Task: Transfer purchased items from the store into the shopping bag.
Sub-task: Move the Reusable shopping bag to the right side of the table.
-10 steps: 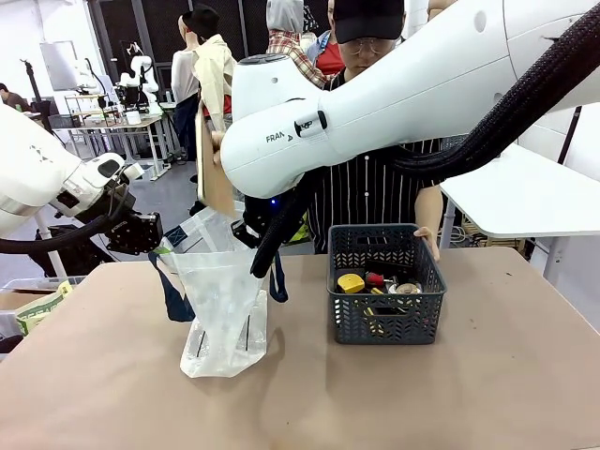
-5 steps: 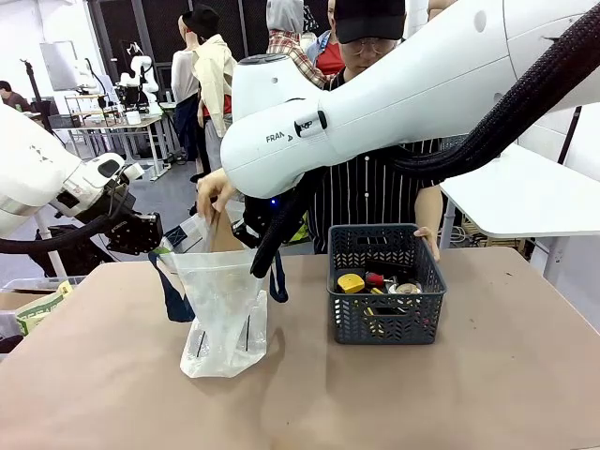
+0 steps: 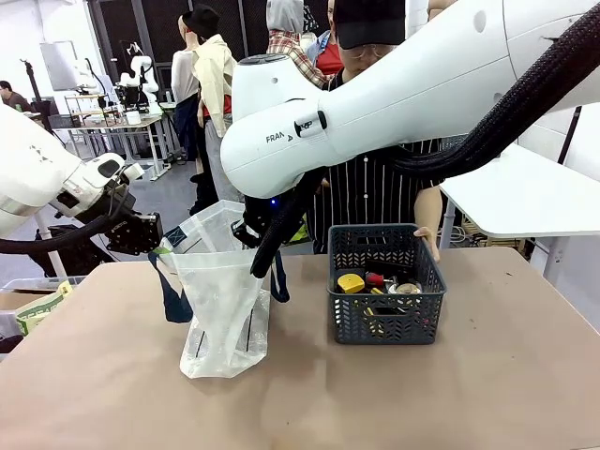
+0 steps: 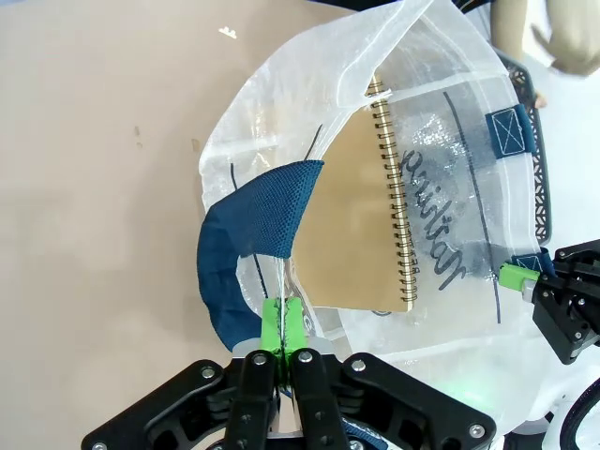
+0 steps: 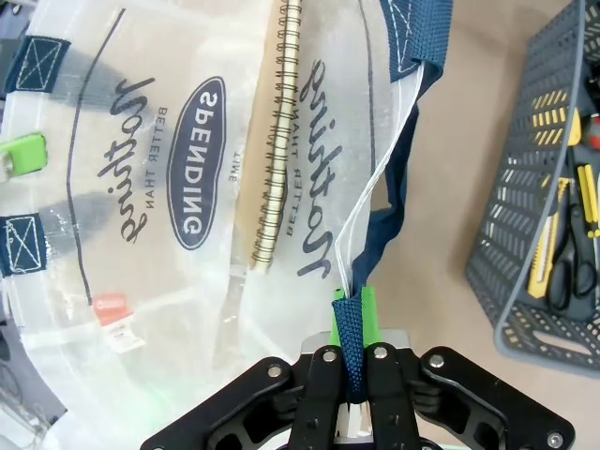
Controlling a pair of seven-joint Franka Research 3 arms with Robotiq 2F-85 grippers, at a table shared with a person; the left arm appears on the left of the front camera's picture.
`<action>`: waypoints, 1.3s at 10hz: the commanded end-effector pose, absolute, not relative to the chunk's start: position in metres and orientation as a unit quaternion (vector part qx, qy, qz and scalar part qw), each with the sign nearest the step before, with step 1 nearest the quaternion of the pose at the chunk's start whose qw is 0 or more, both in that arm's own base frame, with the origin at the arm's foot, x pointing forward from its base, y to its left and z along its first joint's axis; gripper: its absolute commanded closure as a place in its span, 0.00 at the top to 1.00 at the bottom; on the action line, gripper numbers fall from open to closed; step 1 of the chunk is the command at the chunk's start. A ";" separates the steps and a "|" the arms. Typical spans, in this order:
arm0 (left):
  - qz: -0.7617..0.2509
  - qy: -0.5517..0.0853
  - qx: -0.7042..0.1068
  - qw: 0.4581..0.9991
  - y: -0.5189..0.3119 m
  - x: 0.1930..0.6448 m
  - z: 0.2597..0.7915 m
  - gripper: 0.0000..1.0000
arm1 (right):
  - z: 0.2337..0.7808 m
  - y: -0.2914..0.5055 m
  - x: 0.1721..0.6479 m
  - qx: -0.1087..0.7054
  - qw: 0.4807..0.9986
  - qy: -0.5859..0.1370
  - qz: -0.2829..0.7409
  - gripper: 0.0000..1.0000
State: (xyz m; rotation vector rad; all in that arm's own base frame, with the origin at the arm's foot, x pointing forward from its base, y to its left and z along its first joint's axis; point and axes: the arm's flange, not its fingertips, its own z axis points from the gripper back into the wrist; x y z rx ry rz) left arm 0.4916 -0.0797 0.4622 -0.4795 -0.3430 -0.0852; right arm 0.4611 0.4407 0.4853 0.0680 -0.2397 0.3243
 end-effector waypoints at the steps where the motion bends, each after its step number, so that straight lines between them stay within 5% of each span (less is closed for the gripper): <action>1: -0.038 -0.172 -0.235 0.956 -0.079 0.491 0.462 0.00 | 0.484 0.439 0.460 0.032 0.979 -0.118 0.162 0.00; 13: -0.038 -0.172 -0.235 0.956 -0.079 0.491 0.462 0.00 | 0.484 0.439 0.460 0.032 0.979 -0.118 0.162 0.00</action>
